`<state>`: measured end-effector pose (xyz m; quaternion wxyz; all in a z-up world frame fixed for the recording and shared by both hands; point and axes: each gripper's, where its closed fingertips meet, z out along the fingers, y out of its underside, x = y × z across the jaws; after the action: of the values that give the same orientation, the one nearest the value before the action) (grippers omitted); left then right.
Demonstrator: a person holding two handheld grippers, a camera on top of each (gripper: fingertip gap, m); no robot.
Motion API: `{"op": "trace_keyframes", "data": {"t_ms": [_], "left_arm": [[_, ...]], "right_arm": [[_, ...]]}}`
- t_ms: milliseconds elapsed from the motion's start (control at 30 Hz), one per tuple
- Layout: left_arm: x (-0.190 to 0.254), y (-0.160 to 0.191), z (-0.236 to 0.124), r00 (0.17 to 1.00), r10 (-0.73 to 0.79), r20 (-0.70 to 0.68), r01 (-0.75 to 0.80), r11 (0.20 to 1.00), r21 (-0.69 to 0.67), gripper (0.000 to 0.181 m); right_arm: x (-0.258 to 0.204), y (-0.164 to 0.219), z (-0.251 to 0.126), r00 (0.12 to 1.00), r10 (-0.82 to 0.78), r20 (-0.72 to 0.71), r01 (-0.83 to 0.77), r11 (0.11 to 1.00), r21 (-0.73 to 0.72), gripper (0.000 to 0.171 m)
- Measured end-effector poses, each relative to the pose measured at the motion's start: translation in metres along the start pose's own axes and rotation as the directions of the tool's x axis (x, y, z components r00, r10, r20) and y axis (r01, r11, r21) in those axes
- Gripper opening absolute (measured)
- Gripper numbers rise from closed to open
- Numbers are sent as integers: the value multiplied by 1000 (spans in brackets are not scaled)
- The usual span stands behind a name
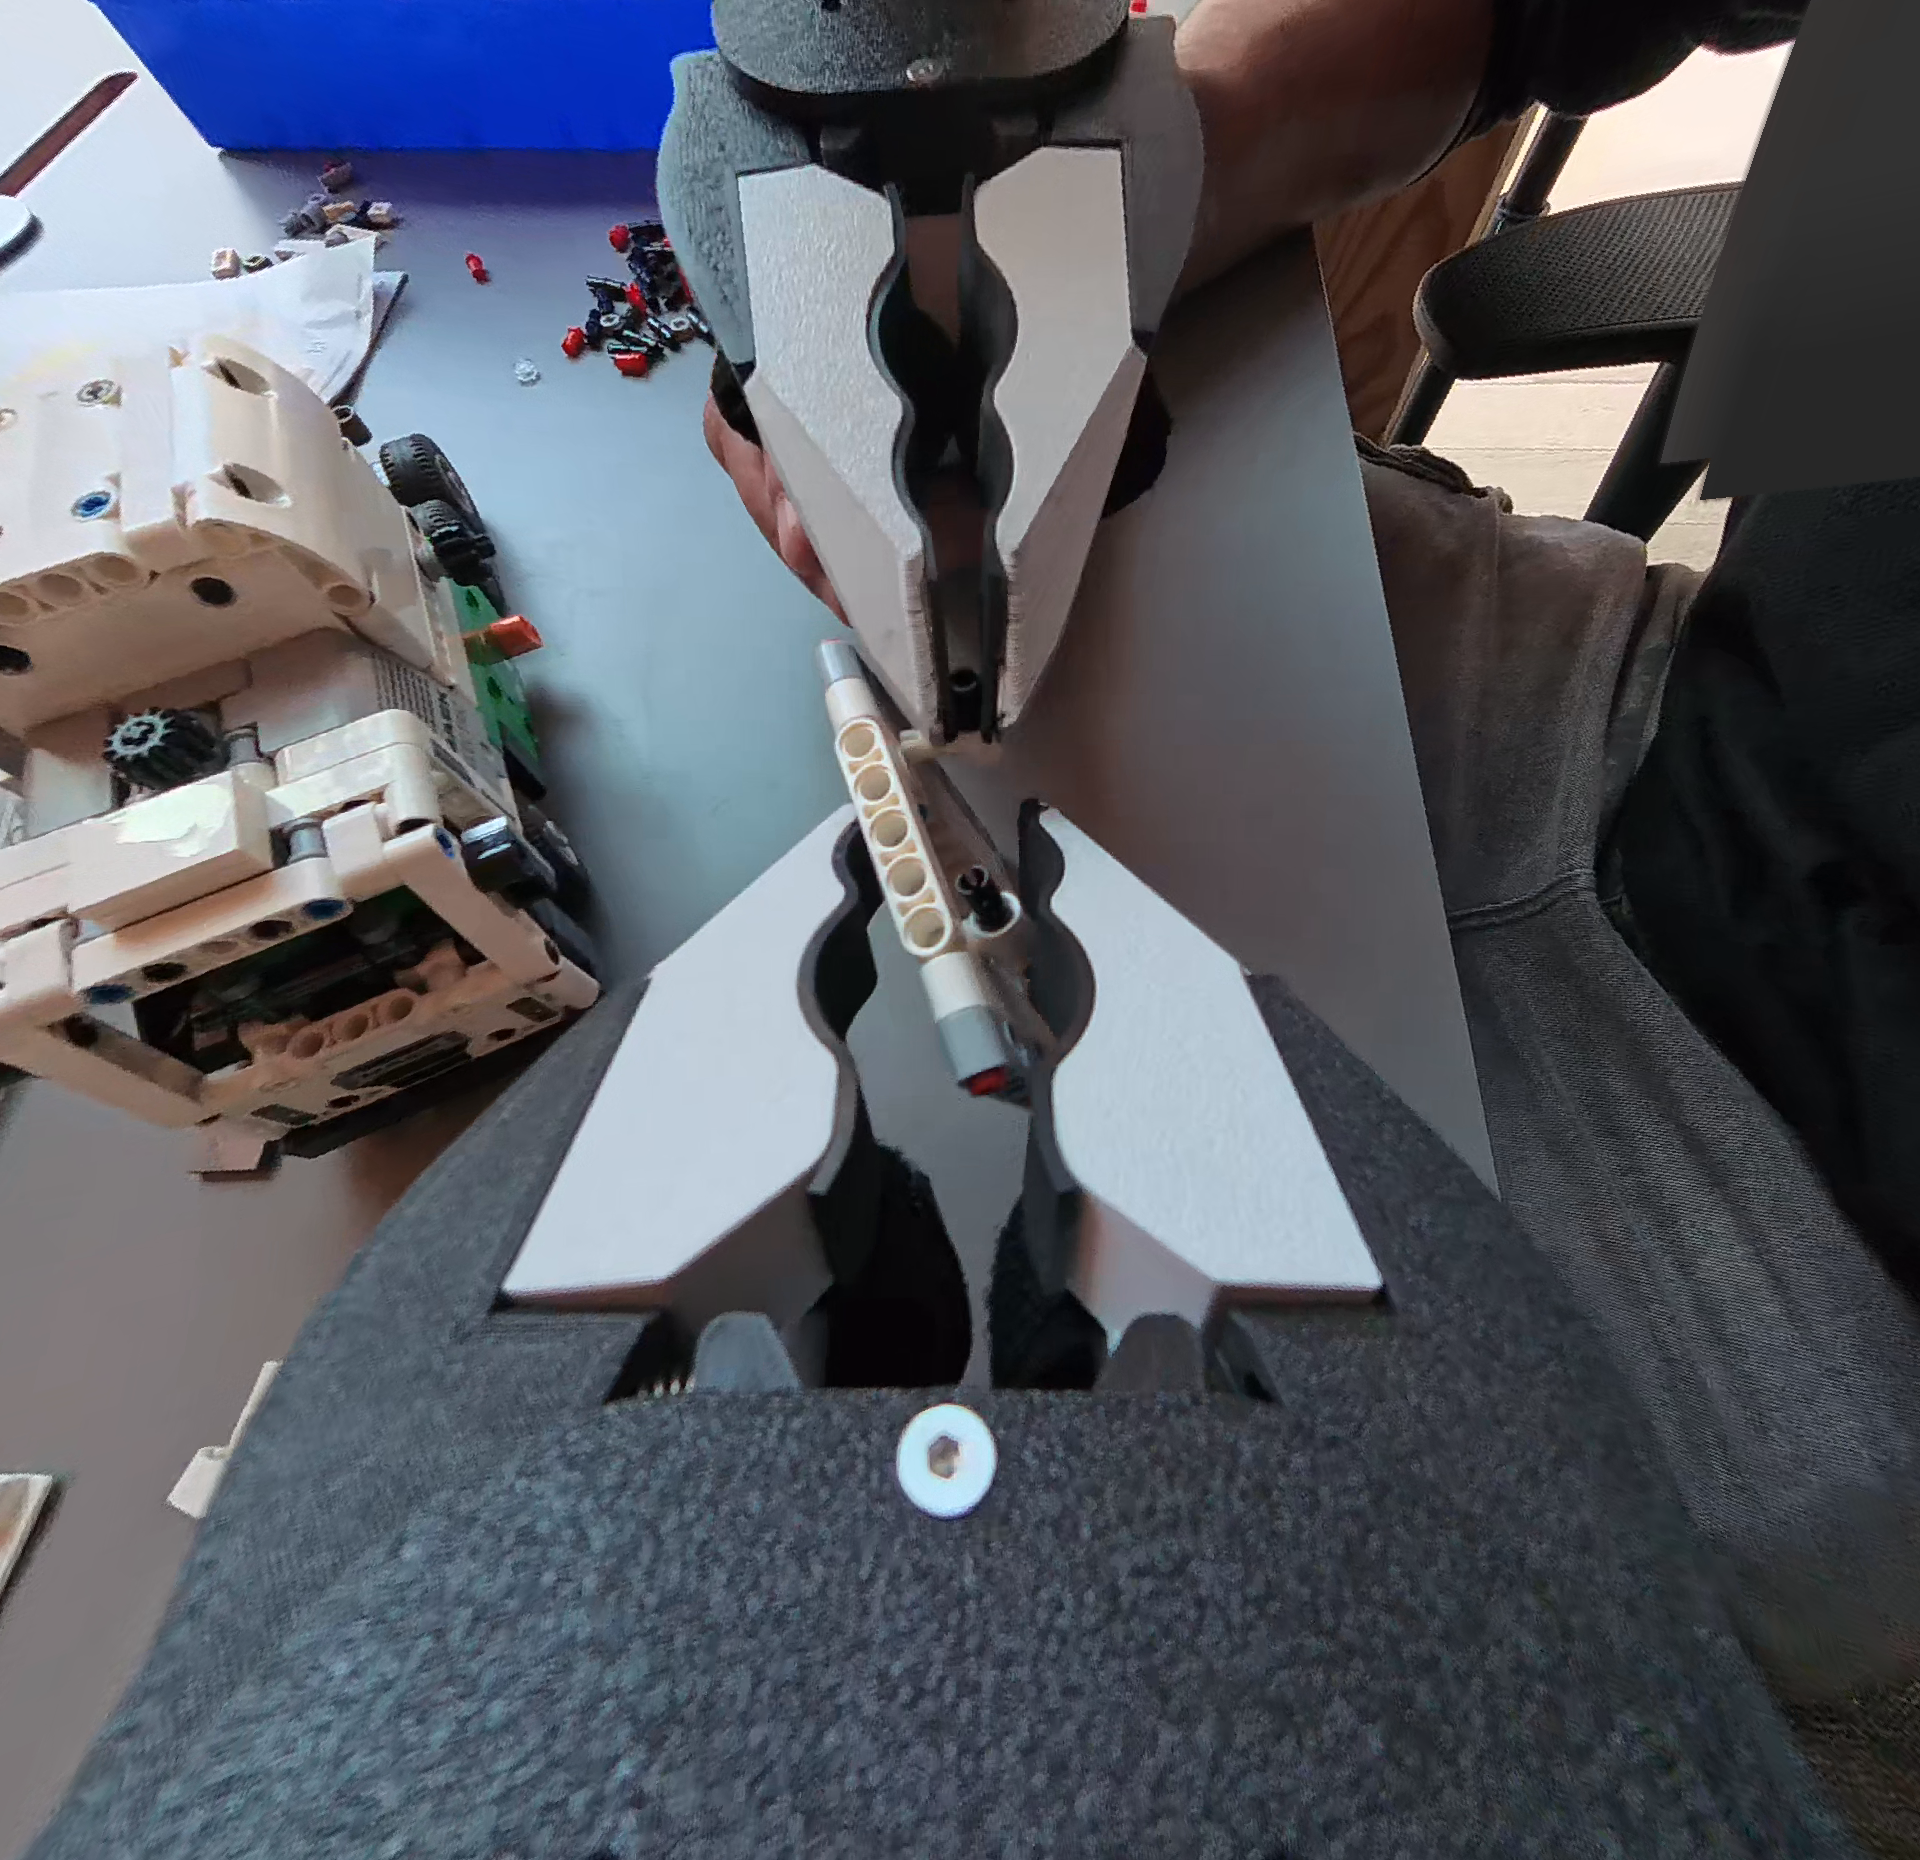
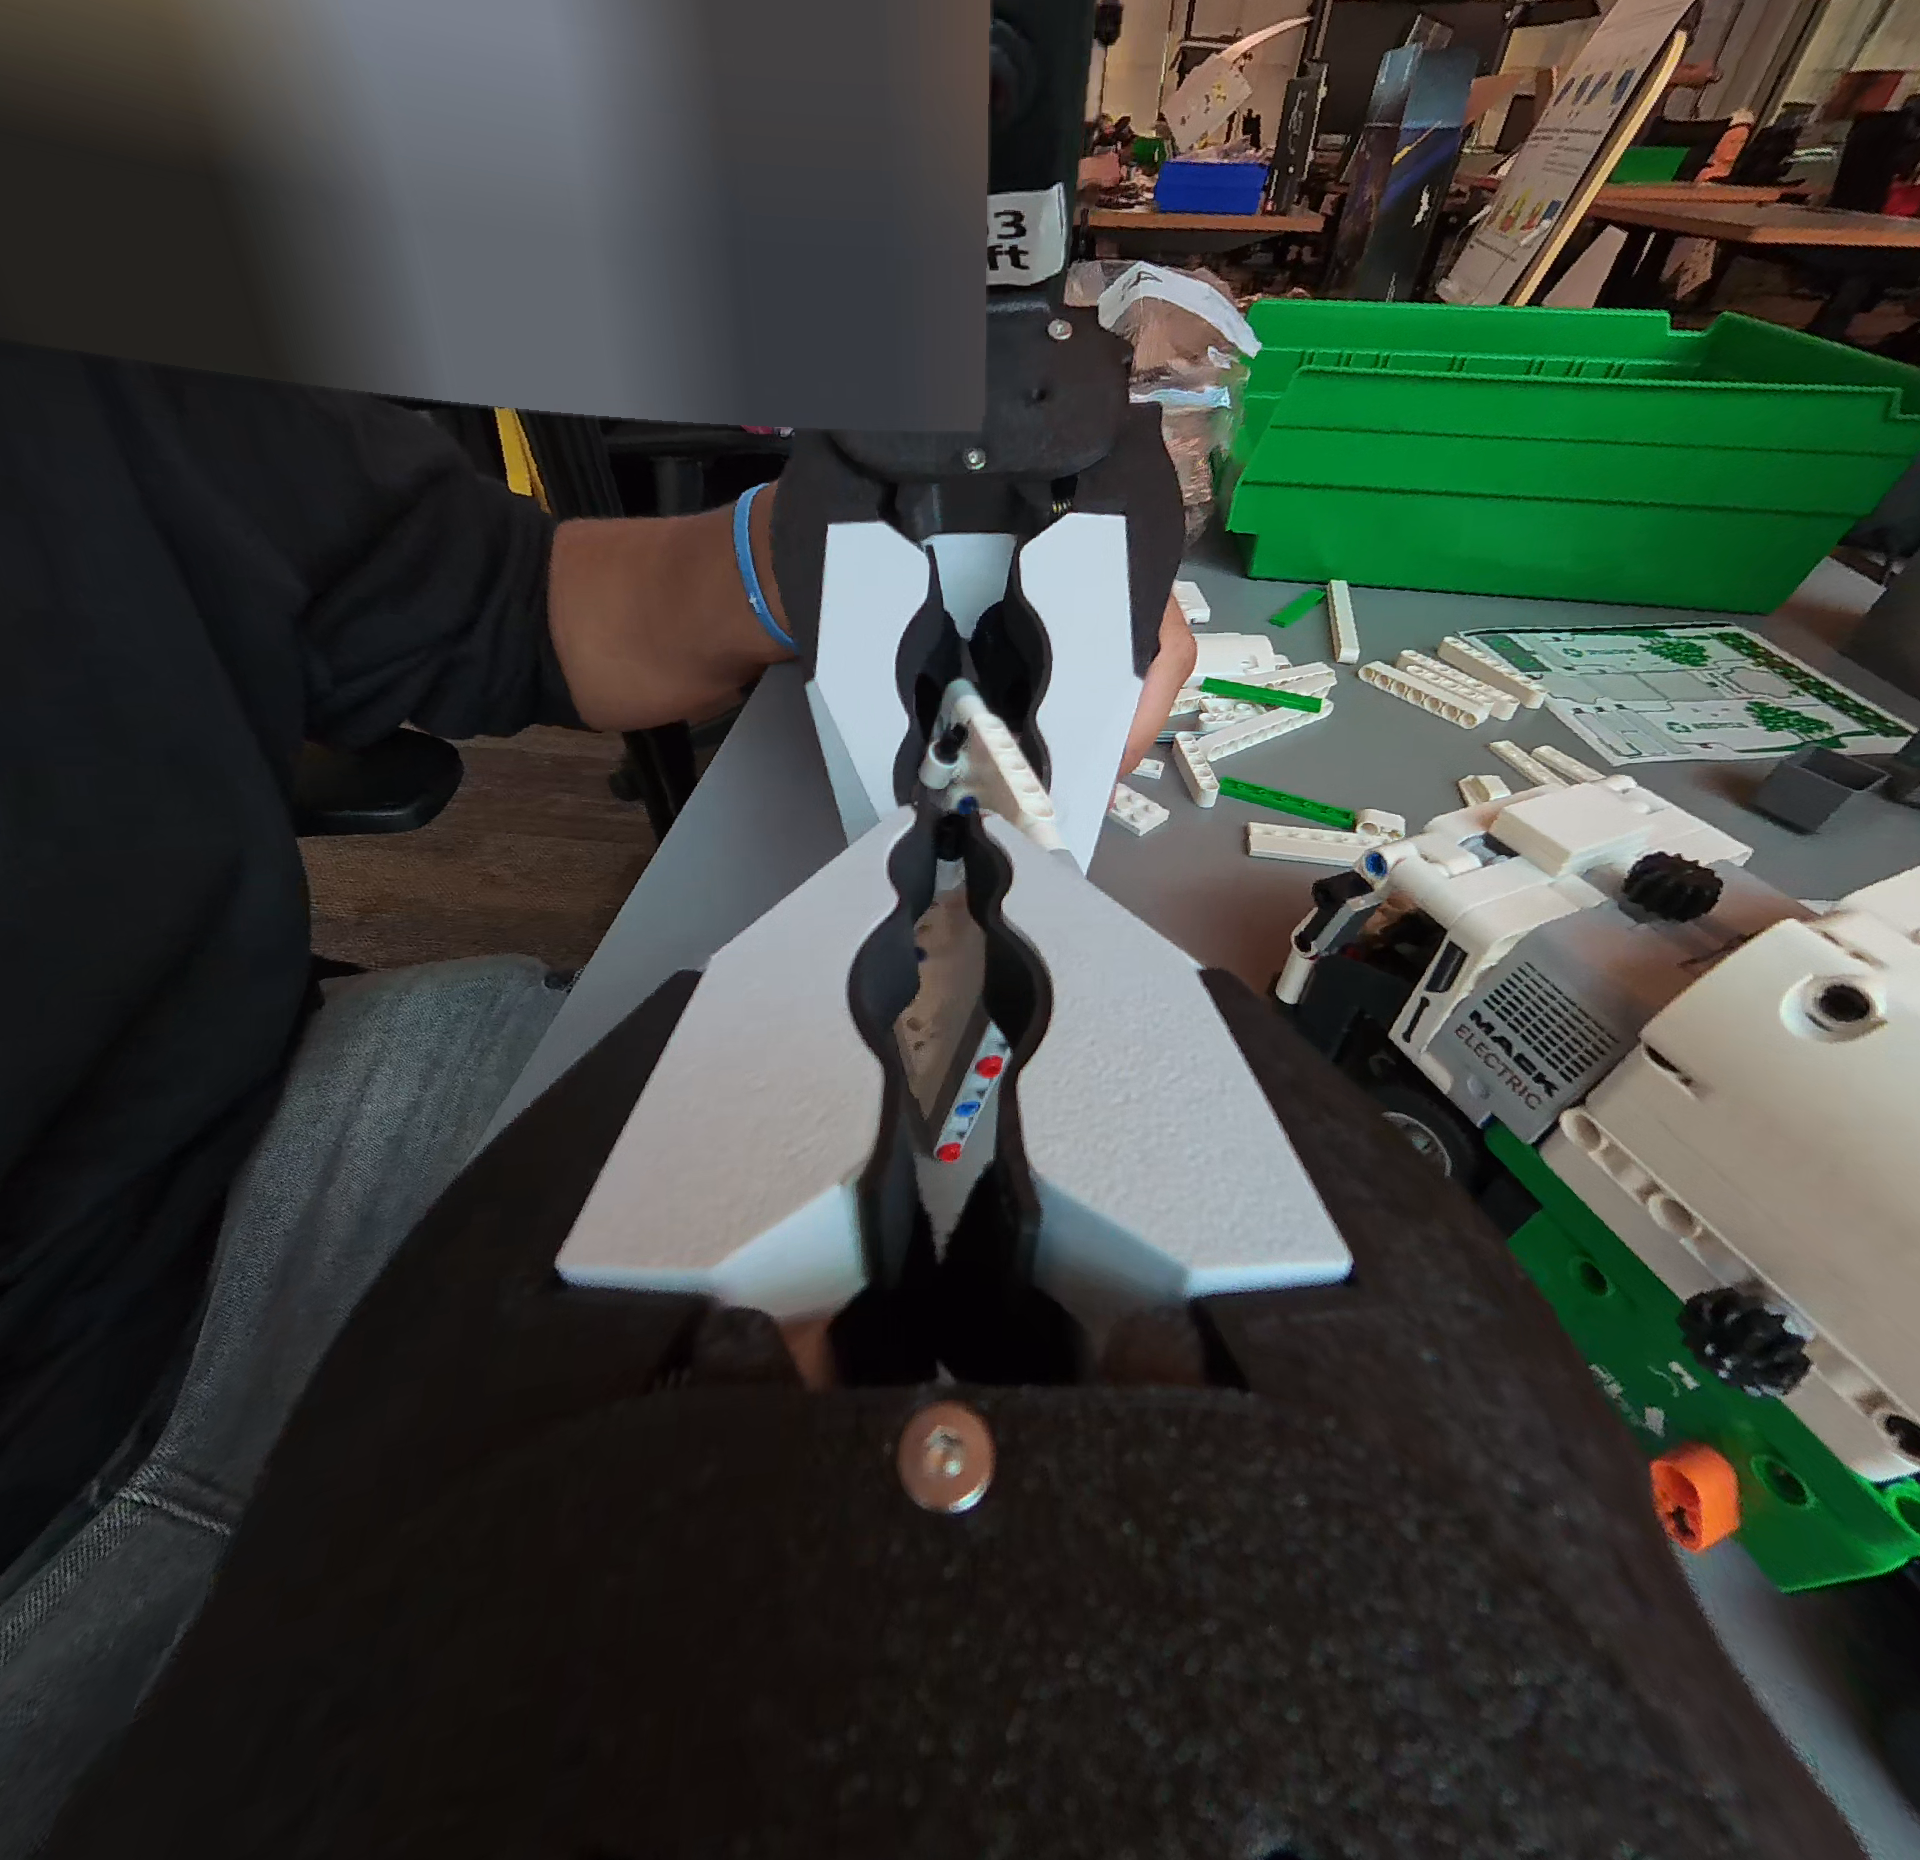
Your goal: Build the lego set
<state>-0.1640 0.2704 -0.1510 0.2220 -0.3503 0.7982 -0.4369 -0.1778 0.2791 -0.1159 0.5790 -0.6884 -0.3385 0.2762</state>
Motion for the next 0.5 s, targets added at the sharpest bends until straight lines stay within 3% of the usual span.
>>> {"op": "trace_keyframes", "data": {"t_ms": [500], "left_arm": [[-4,-4,6,999,18,34,-19,1000,17,17]], "right_arm": [[-7,-4,-3,999,-14,39,13,1000,21,3]]}}
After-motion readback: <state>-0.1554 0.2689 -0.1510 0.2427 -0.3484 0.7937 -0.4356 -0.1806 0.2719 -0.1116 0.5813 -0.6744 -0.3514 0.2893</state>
